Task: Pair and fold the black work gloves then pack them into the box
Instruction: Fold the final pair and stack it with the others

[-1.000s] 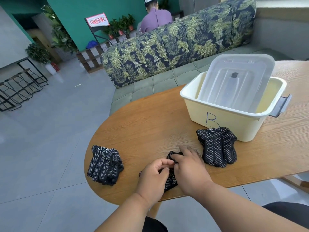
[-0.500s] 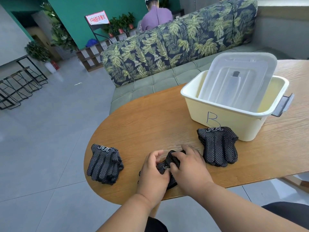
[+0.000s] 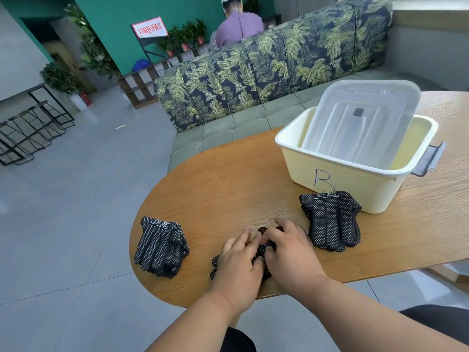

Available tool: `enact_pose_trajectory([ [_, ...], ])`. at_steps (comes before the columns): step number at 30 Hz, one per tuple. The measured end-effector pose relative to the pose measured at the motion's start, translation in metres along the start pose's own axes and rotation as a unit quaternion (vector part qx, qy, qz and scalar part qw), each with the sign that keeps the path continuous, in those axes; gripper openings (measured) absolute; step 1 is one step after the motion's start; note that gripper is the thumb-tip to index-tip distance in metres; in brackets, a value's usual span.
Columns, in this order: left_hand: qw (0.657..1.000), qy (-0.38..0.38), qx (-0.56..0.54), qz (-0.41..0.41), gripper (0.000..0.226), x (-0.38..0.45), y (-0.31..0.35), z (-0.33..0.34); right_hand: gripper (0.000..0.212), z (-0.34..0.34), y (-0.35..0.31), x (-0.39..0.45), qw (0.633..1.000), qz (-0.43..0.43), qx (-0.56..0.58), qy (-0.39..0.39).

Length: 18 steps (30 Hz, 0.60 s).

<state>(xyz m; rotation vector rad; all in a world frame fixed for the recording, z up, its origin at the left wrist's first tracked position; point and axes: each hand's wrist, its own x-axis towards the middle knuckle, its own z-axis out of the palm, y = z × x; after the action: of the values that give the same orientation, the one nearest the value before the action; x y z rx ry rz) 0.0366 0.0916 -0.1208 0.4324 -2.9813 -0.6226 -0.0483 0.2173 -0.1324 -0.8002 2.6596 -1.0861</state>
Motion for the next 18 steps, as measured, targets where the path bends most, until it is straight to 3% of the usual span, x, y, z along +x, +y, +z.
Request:
enact_pose_trajectory([
  [4,1.0,-0.019,0.009,0.01,0.062,-0.005,-0.003,-0.005,0.022,-0.003,-0.002,-0.002,1.0,-0.005,-0.002,-0.005],
  [7,0.999,0.039,-0.02,0.022,0.052,-0.02,-0.006,-0.012,0.023,-0.007,-0.005,-0.003,1.0,0.009,0.0,-0.017],
  [11,0.995,0.099,0.018,0.014,0.026,-0.045,-0.024,-0.023,0.033,-0.007,-0.006,-0.007,1.0,0.0,-0.021,-0.023],
  [18,1.0,0.001,0.004,0.008,0.039,-0.075,-0.048,-0.036,0.05,-0.009,-0.005,-0.012,0.994,-0.027,-0.089,-0.061],
])
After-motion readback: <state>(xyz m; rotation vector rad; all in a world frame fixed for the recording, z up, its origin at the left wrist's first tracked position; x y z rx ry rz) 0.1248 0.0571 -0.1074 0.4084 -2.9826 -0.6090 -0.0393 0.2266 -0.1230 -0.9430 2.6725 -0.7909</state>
